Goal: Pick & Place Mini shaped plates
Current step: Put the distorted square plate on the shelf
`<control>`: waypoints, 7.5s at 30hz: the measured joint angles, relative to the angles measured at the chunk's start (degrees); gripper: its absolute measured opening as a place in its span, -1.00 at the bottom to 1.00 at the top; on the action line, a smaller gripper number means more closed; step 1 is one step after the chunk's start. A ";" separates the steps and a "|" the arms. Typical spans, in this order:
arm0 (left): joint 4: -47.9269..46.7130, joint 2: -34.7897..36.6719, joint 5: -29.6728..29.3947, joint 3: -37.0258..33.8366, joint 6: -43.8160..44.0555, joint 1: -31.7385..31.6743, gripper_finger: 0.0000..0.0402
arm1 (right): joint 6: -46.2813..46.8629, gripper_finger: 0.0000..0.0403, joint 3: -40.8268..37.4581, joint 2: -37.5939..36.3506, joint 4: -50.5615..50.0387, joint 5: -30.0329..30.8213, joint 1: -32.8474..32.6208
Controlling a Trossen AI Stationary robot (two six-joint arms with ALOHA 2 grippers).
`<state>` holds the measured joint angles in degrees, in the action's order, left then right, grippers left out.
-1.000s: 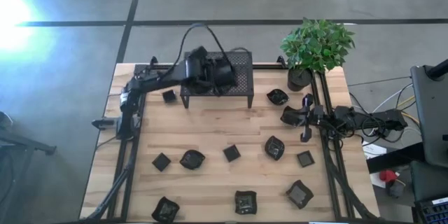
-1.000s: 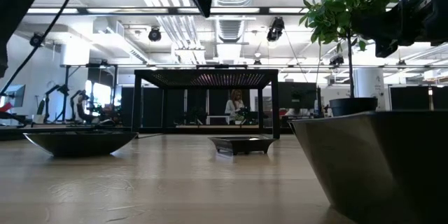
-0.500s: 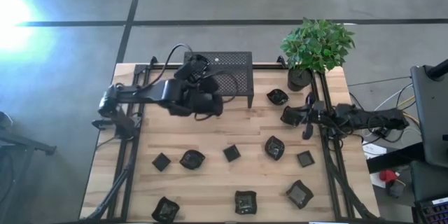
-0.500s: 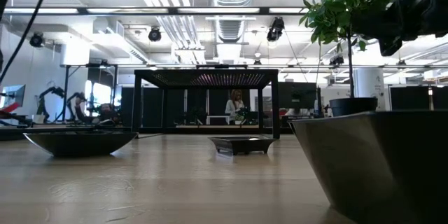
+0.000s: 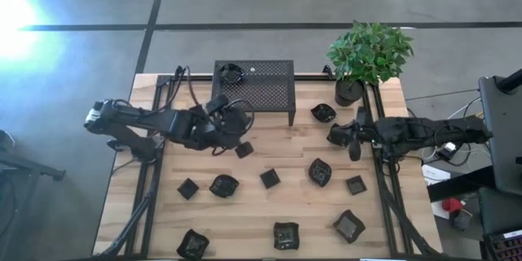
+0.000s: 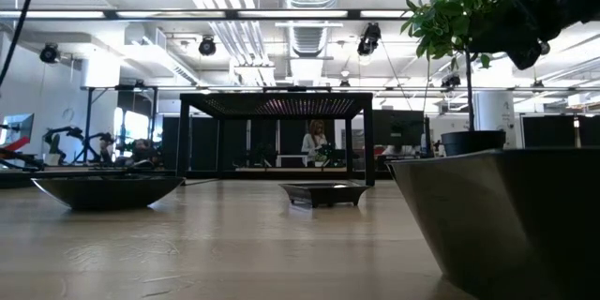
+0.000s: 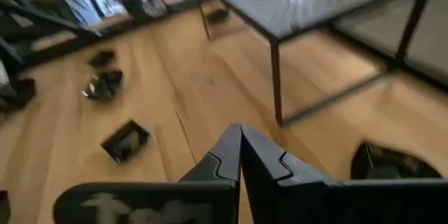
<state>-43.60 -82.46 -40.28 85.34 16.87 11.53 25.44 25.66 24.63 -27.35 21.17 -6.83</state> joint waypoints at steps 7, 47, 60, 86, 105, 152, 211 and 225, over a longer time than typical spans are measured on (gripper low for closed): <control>14.96 6.59 3.43 -12.07 -5.54 0.00 -1.00 | 8.70 -0.96 9.96 11.79 -15.29 -0.40 -0.02; 27.37 13.18 7.33 -21.24 -8.14 0.00 -1.00 | 10.36 -0.95 23.05 38.85 -35.71 -8.15 5.42; 27.33 13.14 7.50 -20.76 -8.14 0.00 -1.00 | 10.14 -0.68 22.94 41.88 -34.88 -7.92 5.38; 27.33 13.14 7.99 -20.85 -7.96 0.00 -1.00 | 10.30 -0.44 19.82 56.41 -28.66 -7.96 8.61; 27.33 13.14 7.95 -20.85 -7.70 -0.02 -1.00 | 6.75 -0.56 18.22 62.39 -23.64 -7.67 8.61; 27.24 13.12 7.90 -20.89 -7.89 -0.02 -1.00 | -26.04 -0.96 58.24 64.01 -36.82 -1.02 7.40; 25.53 13.11 7.90 -20.93 -8.14 -0.07 -1.00 | -54.17 -0.96 96.97 97.91 -39.85 -7.52 30.88; 25.53 13.11 7.90 -20.94 -8.13 -0.07 -1.00 | -53.84 -0.68 96.95 97.78 -39.80 -7.54 30.73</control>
<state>-18.06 -69.34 -32.38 64.40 8.74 11.46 -28.40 122.61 122.41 -67.15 13.63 23.90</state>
